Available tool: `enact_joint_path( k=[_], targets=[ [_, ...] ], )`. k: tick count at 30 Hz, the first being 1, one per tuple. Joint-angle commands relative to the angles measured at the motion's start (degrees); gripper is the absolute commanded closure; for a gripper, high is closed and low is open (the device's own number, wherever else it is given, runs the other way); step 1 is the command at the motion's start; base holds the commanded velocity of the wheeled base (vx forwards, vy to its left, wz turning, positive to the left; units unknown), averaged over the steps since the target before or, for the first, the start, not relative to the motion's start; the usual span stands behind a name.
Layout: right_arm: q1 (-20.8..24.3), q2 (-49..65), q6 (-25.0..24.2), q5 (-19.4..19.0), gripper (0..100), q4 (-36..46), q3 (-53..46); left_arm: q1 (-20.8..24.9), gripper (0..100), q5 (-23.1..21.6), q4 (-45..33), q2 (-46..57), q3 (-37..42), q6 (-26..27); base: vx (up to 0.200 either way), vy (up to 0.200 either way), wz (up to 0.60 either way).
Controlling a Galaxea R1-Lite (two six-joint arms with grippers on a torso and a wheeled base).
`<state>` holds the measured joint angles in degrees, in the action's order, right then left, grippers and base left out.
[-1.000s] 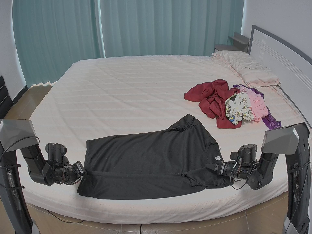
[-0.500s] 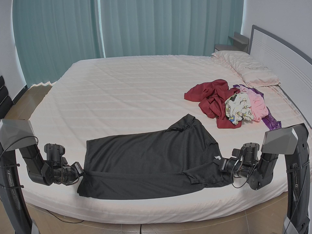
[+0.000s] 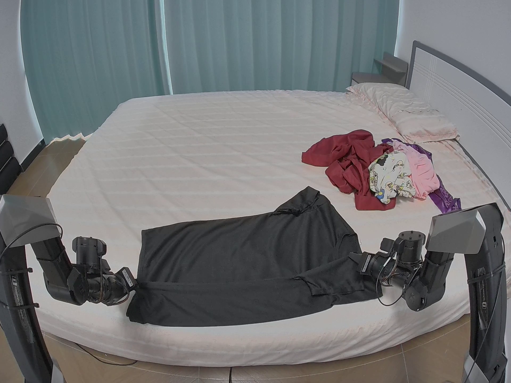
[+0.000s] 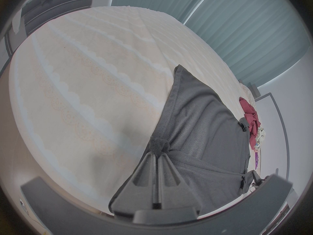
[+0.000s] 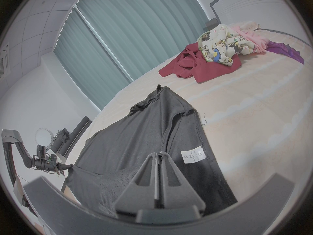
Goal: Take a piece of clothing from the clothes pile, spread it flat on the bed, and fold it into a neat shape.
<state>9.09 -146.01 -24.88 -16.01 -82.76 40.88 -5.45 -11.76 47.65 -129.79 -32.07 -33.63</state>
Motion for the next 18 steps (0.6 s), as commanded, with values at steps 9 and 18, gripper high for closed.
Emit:
enact_joint_path(
  k=[9, 18],
  targets=[
    [1.0, -2.0, 0.3, 2.7, 0, -0.4, 1.4, 0.0, 0, 0.1, 0.1, -0.1, 0.0, 0.0, 0.0, 0.0, 0.0],
    [-2.2, 0.8, -3.0, 2.8, 0, -0.4, 1.0, -1.4, 0, -1.0, 0.3, 0.3, -0.3, -0.6, 0.0, 0.0, 0.0]
  ],
)
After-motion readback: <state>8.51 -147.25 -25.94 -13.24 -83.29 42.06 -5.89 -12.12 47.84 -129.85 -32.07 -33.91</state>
